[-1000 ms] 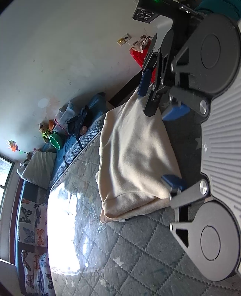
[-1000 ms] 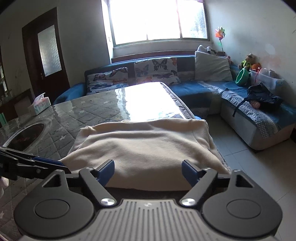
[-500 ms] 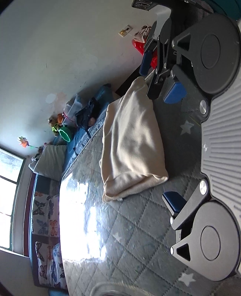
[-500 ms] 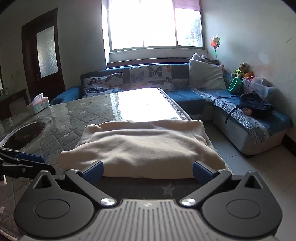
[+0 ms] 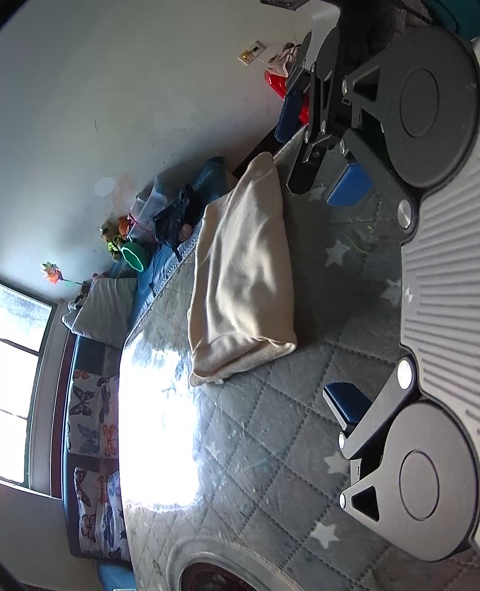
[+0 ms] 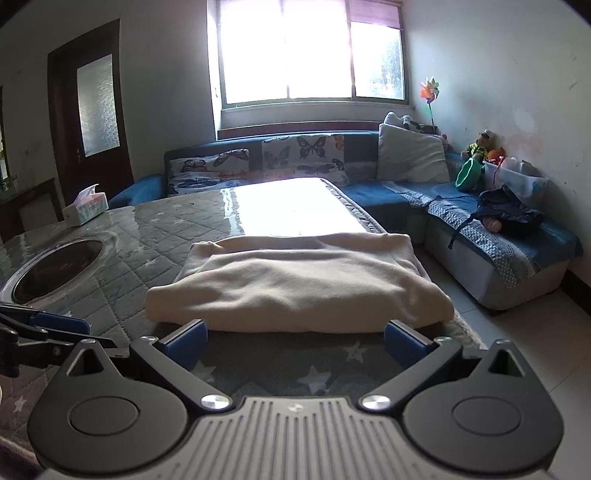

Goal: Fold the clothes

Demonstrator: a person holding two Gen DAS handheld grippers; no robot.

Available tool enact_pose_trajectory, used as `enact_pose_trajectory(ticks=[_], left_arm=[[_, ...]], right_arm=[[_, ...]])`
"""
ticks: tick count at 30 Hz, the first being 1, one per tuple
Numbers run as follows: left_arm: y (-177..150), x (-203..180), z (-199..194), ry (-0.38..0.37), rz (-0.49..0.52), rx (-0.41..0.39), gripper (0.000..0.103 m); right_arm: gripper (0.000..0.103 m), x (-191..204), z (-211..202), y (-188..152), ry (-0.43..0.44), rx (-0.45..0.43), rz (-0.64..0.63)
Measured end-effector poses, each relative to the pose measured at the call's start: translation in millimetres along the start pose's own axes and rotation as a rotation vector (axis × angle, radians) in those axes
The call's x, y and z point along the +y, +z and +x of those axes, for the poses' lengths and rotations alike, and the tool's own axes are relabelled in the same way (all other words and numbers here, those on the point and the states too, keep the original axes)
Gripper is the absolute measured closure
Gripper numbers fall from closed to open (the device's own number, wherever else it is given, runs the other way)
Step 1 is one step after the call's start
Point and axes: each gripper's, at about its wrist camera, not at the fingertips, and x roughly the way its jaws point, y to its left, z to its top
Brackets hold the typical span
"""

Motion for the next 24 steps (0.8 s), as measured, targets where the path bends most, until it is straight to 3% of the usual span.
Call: enact_pose_trajectory(ticks=[24], left_arm=[[-33.1,-18.3,-26.2,0.053,0.032,-0.020,0.000]], right_arm=[[0.000,21.3,-39.9,-26.0,0.016,-0.044,-0.043]])
